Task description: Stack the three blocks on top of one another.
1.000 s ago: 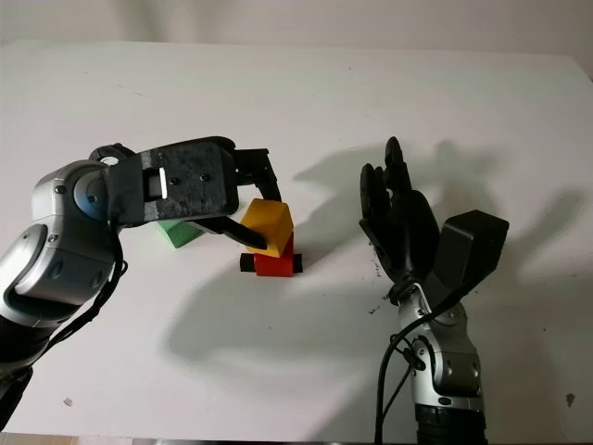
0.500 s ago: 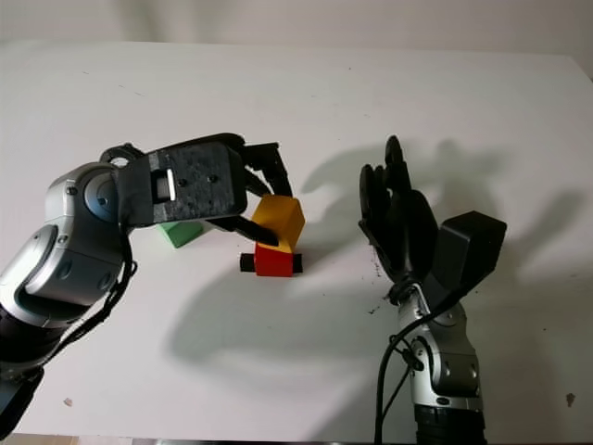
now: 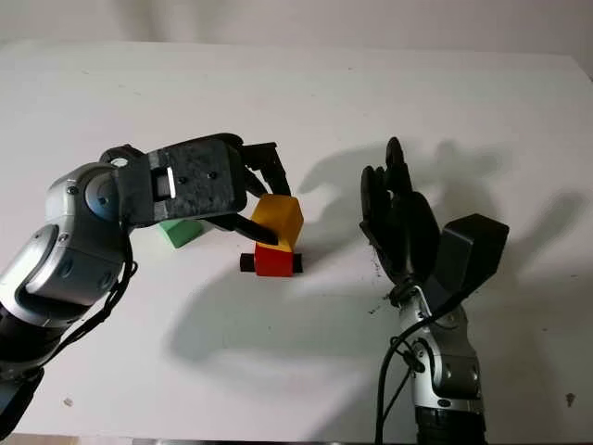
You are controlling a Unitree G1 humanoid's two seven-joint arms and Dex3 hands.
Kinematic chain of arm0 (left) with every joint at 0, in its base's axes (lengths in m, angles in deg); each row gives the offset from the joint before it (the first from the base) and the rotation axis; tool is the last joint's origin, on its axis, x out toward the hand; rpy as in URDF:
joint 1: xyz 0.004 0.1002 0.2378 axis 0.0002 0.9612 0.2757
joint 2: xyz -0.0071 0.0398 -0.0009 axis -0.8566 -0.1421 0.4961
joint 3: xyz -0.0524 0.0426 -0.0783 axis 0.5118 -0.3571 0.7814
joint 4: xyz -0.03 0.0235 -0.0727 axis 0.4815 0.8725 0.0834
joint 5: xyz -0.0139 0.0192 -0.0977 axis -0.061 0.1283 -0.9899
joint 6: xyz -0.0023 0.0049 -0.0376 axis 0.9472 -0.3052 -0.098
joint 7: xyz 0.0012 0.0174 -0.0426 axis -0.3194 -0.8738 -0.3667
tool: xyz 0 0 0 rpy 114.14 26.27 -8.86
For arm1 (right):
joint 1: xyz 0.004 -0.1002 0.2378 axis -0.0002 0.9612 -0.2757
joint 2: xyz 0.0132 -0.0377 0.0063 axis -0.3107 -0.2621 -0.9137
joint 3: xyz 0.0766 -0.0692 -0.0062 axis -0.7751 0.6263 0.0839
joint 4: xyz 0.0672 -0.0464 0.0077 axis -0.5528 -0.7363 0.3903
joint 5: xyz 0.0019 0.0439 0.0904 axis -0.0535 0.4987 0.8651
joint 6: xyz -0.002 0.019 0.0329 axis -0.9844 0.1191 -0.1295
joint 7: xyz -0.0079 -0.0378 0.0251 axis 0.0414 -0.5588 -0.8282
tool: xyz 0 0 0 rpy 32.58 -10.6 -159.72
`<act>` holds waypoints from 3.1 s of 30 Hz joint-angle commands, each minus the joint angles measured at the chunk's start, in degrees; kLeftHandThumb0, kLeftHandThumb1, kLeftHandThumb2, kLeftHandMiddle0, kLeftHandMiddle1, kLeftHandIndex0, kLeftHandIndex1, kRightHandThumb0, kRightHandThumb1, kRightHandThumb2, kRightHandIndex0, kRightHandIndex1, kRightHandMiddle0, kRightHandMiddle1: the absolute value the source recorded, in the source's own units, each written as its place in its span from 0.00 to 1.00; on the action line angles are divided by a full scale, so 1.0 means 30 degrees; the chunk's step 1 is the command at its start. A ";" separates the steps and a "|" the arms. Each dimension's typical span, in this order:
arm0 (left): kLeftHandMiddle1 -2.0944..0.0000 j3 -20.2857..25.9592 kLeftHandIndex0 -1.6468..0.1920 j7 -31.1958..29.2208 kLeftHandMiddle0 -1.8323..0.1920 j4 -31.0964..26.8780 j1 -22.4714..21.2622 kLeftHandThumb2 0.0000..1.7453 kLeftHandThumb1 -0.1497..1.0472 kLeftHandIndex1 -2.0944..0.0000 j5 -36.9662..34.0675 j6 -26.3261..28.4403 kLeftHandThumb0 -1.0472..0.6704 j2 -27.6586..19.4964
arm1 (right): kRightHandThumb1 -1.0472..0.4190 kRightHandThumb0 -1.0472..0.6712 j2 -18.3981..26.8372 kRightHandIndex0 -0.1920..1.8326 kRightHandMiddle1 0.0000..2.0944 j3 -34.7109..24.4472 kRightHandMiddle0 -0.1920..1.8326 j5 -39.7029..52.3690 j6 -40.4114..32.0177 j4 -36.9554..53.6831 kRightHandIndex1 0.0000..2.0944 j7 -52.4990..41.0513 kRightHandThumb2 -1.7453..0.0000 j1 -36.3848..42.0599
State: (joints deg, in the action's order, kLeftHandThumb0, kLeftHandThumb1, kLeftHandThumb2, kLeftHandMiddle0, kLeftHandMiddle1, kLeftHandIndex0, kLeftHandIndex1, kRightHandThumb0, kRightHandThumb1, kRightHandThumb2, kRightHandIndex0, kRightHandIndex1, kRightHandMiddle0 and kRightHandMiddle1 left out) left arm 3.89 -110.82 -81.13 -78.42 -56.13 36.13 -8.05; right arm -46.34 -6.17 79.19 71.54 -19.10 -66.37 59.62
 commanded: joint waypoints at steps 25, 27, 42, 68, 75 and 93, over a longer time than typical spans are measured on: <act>0.93 -0.0531 0.78 -0.0353 0.84 -0.0495 -0.0041 0.04 1.00 0.08 0.0885 -0.0114 0.38 -0.0609 | 0.00 0.24 0.0129 0.00 0.00 -0.0032 0.00 0.0041 0.0055 -0.0027 0.00 -0.0083 0.68 0.0113; 0.94 -0.0486 0.78 -0.0412 0.83 -0.0474 0.0013 0.04 1.00 0.08 0.0838 -0.0257 0.38 -0.0603 | 0.00 0.24 0.0121 0.00 0.00 -0.0045 0.00 0.0082 0.0028 0.0043 0.00 -0.0083 0.68 0.0149; 0.40 0.0466 0.81 -0.0525 0.90 -0.0172 0.0791 0.03 0.98 0.34 -0.0576 -0.2701 0.34 -0.0645 | 0.00 0.24 0.0160 0.00 0.00 -0.0129 0.00 0.0263 0.0045 0.0011 0.00 -0.0142 0.68 0.0153; 0.97 0.0289 0.90 -0.1277 0.90 -0.0330 0.0845 0.03 0.97 0.75 0.0265 -0.3128 0.29 -0.1310 | 0.00 0.24 0.0303 0.00 0.00 -0.0244 0.00 0.0364 -0.0316 0.0046 0.00 -0.0095 0.68 0.0037; 1.00 0.1151 0.98 -0.3851 0.99 -0.1626 0.0405 0.02 0.96 0.98 -0.0799 -0.2630 0.19 -0.2764 | 0.00 0.24 0.0380 0.00 0.00 -0.0226 0.00 0.0344 -0.0270 0.0174 0.00 -0.0224 0.69 0.0180; 0.99 0.8816 0.99 -0.2903 0.99 -0.1820 0.1713 0.03 0.92 0.98 -0.5618 -0.3652 0.16 -0.6164 | 0.00 0.24 0.0627 0.00 0.00 -0.0240 0.00 0.0208 -0.0176 0.0139 0.00 -0.0408 0.67 0.0202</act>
State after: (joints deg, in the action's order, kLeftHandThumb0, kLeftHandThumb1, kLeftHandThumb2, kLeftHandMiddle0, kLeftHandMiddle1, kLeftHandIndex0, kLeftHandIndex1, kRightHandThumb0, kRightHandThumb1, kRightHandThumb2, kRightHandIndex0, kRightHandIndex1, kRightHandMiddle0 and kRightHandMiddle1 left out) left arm 28.46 -120.55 -87.05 -74.08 -72.75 26.17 -25.32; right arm -45.30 -6.54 79.93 70.79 -19.59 -67.48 59.85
